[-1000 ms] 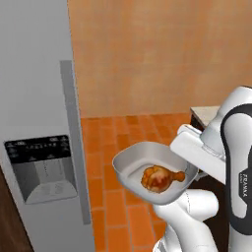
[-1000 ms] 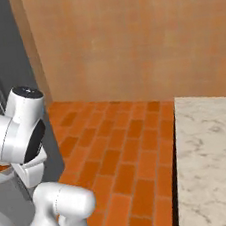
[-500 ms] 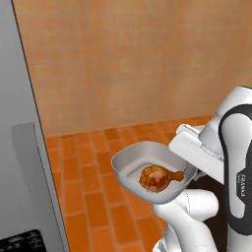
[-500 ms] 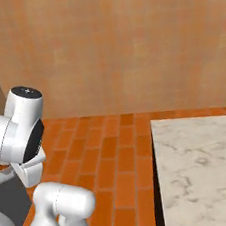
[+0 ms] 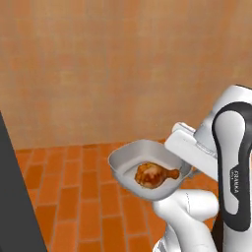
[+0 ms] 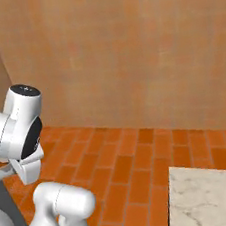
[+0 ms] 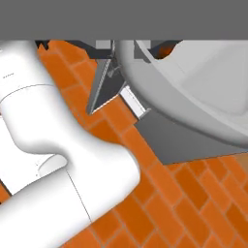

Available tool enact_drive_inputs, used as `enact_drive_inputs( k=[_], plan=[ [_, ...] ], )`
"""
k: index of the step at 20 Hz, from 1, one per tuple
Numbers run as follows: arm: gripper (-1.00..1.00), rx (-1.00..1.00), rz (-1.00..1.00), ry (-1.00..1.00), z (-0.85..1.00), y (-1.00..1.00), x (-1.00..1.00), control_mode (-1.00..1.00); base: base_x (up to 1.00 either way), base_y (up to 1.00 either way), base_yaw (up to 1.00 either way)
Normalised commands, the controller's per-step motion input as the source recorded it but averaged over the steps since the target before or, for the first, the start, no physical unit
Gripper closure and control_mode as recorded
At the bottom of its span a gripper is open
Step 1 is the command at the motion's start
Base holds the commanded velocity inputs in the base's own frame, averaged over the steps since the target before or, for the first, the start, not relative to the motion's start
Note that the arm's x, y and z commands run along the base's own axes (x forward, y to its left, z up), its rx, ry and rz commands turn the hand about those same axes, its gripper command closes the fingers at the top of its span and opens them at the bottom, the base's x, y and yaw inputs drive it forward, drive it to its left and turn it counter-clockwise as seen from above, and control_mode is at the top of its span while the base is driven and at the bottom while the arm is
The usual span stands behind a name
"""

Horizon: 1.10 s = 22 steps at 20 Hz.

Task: Take the meat container that has the chicken drumstick and place it on the second highest rack of the freezer. Then take the vegetable container that has the potato and sweet potato and place it on the highest rack of the freezer.

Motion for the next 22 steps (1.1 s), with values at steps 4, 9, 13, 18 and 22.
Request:
enact_drive_inputs(
  k=[4,9,13,18,22],
  plan=[
    [1.00,0.00,0.00,0.00,0.00,0.00,0.00,1.00,0.10,-0.04,0.69],
    [1.00,0.00,0.00,0.00,0.00,0.00,0.00,1.00,0.00,0.02,0.78],
    [1.00,0.00,0.00,0.00,0.00,0.00,0.00,1.00,0.13,0.00,0.73],
    [1.00,0.00,0.00,0.00,0.00,0.00,0.00,1.00,0.59,-0.14,0.68],
    [1.00,0.00,0.00,0.00,0.00,0.00,0.00,1.00,0.93,-0.53,0.55]
  ],
)
